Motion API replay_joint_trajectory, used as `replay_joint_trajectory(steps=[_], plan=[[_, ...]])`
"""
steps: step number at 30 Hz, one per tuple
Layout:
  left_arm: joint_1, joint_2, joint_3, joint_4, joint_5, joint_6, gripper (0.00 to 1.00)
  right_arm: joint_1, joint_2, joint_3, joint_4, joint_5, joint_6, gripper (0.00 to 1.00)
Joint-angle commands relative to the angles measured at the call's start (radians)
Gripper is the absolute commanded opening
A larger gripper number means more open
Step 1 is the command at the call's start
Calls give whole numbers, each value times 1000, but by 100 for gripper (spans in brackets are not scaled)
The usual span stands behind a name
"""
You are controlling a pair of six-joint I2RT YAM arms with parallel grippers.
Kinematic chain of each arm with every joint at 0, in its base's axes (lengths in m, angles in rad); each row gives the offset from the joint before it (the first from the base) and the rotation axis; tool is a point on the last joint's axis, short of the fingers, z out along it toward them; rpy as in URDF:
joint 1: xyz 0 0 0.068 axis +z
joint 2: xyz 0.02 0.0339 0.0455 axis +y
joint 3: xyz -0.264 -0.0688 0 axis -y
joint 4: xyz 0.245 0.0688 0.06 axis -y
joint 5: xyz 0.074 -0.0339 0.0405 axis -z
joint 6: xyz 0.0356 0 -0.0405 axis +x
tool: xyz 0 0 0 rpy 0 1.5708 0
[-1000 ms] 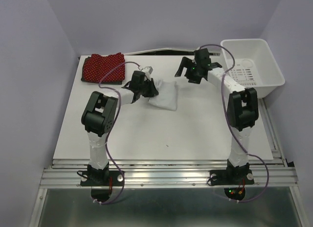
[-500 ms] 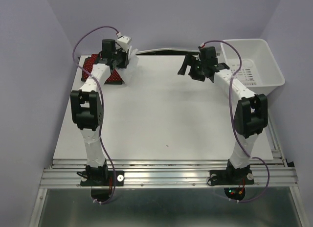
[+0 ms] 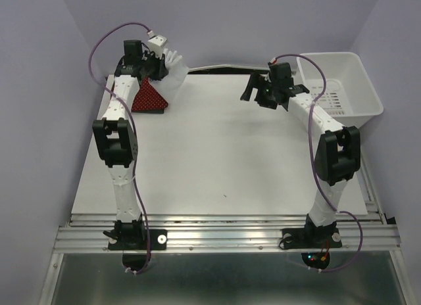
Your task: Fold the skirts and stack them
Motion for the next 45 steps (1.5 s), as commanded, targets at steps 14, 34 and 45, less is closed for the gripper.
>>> replay_joint_trajectory(steps=[14, 34, 45], plan=[[197, 108, 30, 110, 110, -274, 4, -1, 23, 4, 35, -40, -15, 100], [244, 6, -171, 271, -175, -254, 68, -1, 12, 3, 33, -77, -20, 100], [244, -158, -210, 378, -154, -180, 54, -1, 1, 3, 33, -76, -23, 100]])
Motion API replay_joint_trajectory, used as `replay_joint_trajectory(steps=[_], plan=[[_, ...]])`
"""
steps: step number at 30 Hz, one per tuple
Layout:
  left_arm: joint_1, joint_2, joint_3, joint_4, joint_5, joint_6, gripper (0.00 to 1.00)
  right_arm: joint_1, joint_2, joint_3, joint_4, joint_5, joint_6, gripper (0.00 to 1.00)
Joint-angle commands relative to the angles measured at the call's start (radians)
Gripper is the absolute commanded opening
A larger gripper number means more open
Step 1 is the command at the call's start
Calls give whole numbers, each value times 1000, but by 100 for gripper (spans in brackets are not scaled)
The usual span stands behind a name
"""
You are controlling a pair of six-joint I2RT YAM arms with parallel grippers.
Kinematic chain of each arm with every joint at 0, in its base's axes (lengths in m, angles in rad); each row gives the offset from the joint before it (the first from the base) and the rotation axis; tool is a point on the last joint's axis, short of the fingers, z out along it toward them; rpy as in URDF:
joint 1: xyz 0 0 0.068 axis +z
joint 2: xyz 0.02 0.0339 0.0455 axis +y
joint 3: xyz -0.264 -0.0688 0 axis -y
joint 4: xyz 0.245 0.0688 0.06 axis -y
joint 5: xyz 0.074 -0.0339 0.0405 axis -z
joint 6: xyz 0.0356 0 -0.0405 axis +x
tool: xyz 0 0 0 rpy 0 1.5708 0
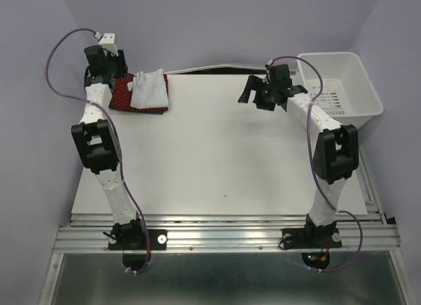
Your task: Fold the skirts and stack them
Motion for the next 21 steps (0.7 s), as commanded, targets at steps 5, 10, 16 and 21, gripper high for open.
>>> replay_joint_trajectory(steps=[5, 10, 16, 21], plan=[[-32, -54, 77, -50, 202, 61, 31, -1, -6, 6, 33, -18, -5, 100], [-46, 17, 101, -84, 249, -4, 30, -1, 2, 11, 33, -21, -2, 100], [-46, 145, 211, -113, 279, -78, 30, -1, 8, 3, 33, -13, -2, 100], [-44, 239, 295, -113, 266, -133, 30, -1, 12, -2, 33, -4, -5, 100]])
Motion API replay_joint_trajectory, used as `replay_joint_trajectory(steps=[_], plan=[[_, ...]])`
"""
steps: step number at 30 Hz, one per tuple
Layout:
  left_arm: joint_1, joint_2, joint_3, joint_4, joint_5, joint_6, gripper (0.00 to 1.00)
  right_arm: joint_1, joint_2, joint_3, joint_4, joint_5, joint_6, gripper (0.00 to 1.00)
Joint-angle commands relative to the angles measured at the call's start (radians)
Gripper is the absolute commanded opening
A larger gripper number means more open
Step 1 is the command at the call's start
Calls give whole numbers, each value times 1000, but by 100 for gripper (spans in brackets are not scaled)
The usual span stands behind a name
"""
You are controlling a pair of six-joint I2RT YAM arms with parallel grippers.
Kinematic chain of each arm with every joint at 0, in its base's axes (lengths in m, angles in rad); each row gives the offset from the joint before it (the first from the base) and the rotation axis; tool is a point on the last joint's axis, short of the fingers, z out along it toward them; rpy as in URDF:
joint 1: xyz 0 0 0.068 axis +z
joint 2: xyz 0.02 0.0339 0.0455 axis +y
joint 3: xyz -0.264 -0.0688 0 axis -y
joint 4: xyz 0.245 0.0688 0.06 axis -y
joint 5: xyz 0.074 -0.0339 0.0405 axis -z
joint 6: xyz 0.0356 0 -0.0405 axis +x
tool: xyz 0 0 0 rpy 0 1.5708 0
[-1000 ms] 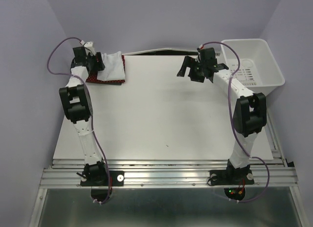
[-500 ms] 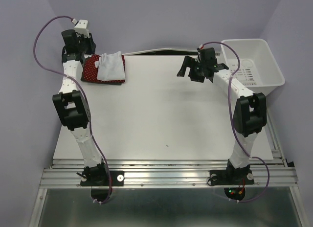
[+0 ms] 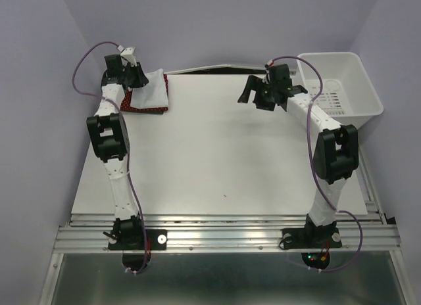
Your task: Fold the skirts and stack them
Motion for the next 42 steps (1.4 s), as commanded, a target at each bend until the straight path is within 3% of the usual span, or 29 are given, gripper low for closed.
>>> replay_joint_trajectory(steps=[1, 3, 6, 12, 15, 20, 23, 27, 31, 34, 37, 38, 42], plan=[[10, 32, 114, 13, 8, -74, 30, -1, 14, -3, 33, 3, -7, 100], [13, 58, 120, 25, -24, -94, 31, -1, 12, -5, 33, 2, -7, 100], [33, 72, 117, 56, -62, -129, 39, -1, 9, -12, 33, 5, -10, 100], [87, 26, 25, 145, -2, -158, 44, -1, 6, -17, 33, 2, -18, 100], [87, -23, -6, 146, -10, -94, 53, -1, -2, -16, 33, 0, -32, 100], [59, -141, -44, 106, -140, 53, 72, -1, -32, -3, 32, 37, -113, 100], [50, -248, -99, 108, -200, 134, 99, -1, -78, -8, 29, 105, -189, 100], [49, -431, -214, 146, -223, 184, 99, -1, -169, -48, 29, 191, -286, 100], [56, -598, -296, 125, -346, 22, 99, -10, -284, -141, 33, 249, -362, 100], [69, -690, -300, -36, -185, 127, 99, -21, -382, -245, 32, 281, -400, 100], [30, -821, -423, -124, -173, 242, 99, -30, -492, -369, 32, 262, -426, 100], [16, -898, -528, -119, -195, 269, 99, -30, -518, -402, 32, 262, -429, 100], [-53, -1067, -778, -122, -265, 277, 99, -39, -637, -567, 27, 279, -448, 100]])
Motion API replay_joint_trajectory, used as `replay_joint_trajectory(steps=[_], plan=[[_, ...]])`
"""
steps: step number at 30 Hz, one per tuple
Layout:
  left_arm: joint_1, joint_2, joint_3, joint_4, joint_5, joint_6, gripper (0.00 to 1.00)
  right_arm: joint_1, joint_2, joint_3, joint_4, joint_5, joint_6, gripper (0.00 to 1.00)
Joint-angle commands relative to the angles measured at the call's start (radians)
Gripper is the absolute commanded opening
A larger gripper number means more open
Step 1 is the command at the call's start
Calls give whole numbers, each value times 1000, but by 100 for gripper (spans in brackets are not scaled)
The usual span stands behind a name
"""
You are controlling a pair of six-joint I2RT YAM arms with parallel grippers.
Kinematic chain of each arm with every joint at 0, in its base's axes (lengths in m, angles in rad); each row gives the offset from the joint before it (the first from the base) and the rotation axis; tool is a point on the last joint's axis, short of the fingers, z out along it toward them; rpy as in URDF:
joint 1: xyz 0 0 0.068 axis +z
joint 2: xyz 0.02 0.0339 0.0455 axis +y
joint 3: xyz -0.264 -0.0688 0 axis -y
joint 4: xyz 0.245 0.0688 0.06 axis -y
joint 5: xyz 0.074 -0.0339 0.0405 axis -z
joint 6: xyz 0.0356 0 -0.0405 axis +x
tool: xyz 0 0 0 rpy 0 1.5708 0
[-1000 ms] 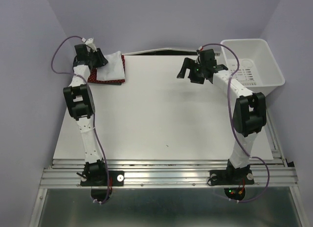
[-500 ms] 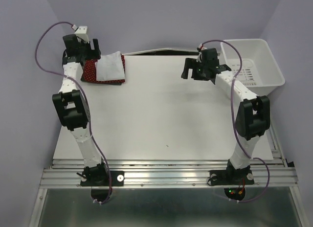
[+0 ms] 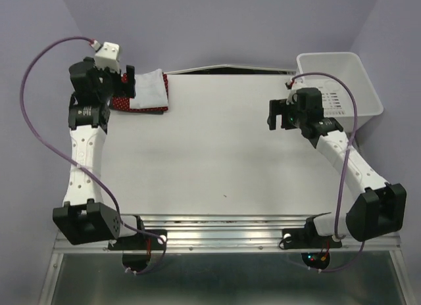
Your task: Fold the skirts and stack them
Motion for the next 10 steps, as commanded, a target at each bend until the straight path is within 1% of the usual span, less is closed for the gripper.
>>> replay_joint_trajectory(steps=[1, 2, 4, 5, 7, 8, 10], plan=[[-94, -119, -251, -87, -79, 56, 98, -9, -107, -160, 1, 35, -44, 100], [-116, -119, -293, -85, -105, 51, 99, -19, -129, -160, 1, 29, -47, 100], [-141, -183, -406, -78, -150, 30, 99, -19, -172, -234, 8, 15, -52, 100], [-183, -220, -437, -65, -153, 30, 99, -30, -204, -252, 8, 13, -52, 100], [-205, -252, -508, -47, -173, 15, 99, -30, -221, -274, -5, -17, -52, 100], [-225, -265, -519, -48, -183, 13, 99, -30, -229, -275, -10, -21, -52, 100], [-230, -269, -528, -51, -194, 16, 99, -39, -233, -275, -13, -28, -52, 100]])
